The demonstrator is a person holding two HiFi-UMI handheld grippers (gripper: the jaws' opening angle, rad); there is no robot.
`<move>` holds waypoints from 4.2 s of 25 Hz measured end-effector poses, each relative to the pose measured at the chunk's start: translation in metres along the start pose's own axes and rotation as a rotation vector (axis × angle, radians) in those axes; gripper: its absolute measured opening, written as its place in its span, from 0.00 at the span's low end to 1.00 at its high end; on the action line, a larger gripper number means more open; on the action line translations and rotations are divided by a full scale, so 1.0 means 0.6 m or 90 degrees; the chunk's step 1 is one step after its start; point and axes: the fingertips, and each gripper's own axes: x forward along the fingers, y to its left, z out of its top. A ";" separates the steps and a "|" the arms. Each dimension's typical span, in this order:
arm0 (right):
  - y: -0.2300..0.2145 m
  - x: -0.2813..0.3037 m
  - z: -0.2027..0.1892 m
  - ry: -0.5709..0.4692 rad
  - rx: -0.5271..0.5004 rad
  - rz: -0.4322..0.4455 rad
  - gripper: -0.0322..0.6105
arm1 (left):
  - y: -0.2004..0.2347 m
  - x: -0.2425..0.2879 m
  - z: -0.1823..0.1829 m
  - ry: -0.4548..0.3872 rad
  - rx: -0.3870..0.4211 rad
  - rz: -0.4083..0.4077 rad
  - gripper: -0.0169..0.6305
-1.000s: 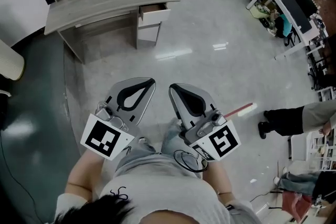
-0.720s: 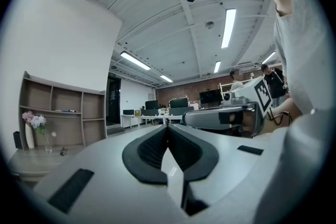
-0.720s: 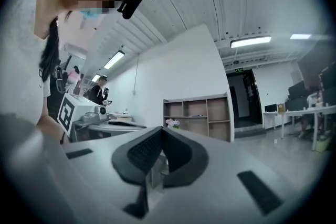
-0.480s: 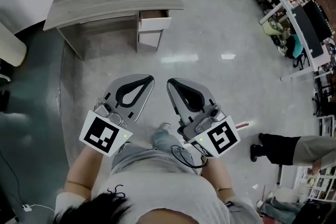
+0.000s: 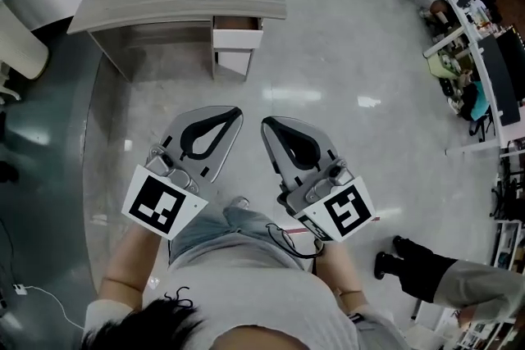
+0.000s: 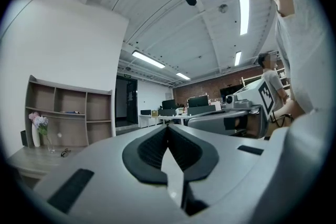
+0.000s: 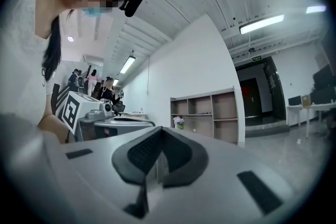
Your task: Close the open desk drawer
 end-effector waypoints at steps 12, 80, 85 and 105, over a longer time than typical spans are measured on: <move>-0.096 0.008 -0.026 -0.027 0.060 -0.014 0.06 | 0.037 0.073 -0.033 0.042 0.005 0.027 0.04; -0.539 0.493 -0.543 0.044 0.077 -0.053 0.06 | 0.563 0.425 -0.551 0.066 0.013 0.034 0.04; -0.558 0.501 -0.606 0.045 0.084 -0.052 0.06 | 0.556 0.455 -0.620 0.076 0.025 0.016 0.04; -0.586 0.535 -0.770 0.014 0.045 -0.075 0.06 | 0.580 0.501 -0.805 0.024 0.073 0.008 0.04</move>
